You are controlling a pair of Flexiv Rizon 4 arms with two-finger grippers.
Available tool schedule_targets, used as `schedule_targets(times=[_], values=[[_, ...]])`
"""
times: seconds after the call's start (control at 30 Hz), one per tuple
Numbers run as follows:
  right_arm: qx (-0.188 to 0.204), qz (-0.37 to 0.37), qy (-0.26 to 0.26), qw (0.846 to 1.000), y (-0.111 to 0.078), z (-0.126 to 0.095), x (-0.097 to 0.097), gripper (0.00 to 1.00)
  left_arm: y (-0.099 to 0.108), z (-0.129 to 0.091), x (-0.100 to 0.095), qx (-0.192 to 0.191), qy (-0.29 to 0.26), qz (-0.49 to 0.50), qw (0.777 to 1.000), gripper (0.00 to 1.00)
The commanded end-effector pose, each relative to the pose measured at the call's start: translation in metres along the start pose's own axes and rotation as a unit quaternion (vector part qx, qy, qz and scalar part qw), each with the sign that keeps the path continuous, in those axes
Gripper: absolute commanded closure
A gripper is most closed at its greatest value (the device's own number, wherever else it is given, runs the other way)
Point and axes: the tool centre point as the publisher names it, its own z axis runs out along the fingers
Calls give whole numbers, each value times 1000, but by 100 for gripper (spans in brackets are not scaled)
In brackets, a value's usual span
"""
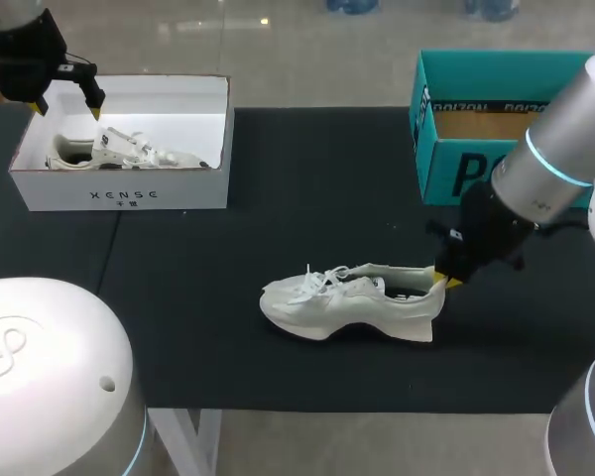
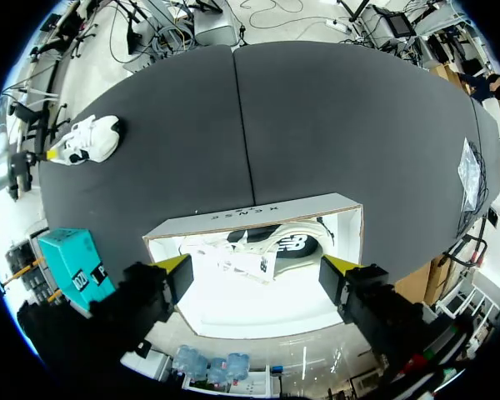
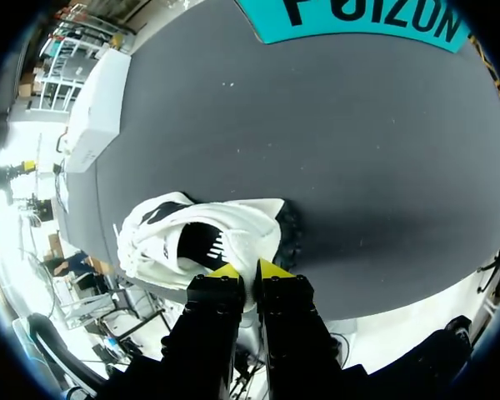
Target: Take the shoe out of the shoebox, open the shoe tongue, remove and reinsert the insole, then place the shoe into the shoebox
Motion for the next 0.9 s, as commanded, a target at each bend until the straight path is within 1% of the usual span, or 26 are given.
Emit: schedule_targets(times=[0.03,0.23,0.27,0.3,0.33,0.43,0.47,0.57,0.63,0.7,0.73,0.77,0.8,0.83,0.87,0.9], values=[[1,-4,-5,1000,2,3,2,100,0,0,0,0,1,1,1000,0],[3,-5,-8,1000,5,10,1,100,0,0,0,0,1,1,1000,0],[5,-5,-5,1000,5,11,0,80,0,0,0,0,1,1,1000,0],[6,-1,-2,1000,5,11,0,22,0,0,0,0,1,1,1000,0],[3,1,-4,1000,5,12,0,0,0,0,0,0,1,1,1000,0],[-10,6,7,1000,5,3,4,0,0,0,0,0,1,1,1000,0],[-14,6,14,1000,4,-2,6,0,0,0,0,0,1,1,1000,0],[-19,2,15,1000,1,-21,13,0,0,0,0,0,1,1,1000,0],[-11,-27,21,999,-2,-35,18,0,0,0,0,0,1,1,1000,0],[0,-90,27,996,-6,-50,27,0,0,0,0,0,1,1,1000,0],[8,-136,12,991,-11,-56,32,0,0,0,0,0,1,1,1000,0],[21,-209,-13,978,-19,-62,42,0,0,0,0,0,1,1,1000,0],[33,-284,-40,957,-28,-65,50,0,0,0,0,0,1,1,1000,0],[52,-344,-52,936,-38,-68,58,0,0,0,0,0,1,1,1000,0],[68,-365,-54,927,-44,-72,60,0,0,0,0,0,1,1,1000,0],[81,-358,-82,927,-46,-76,60,0,0,0,0,0,1,1,1000,0]])
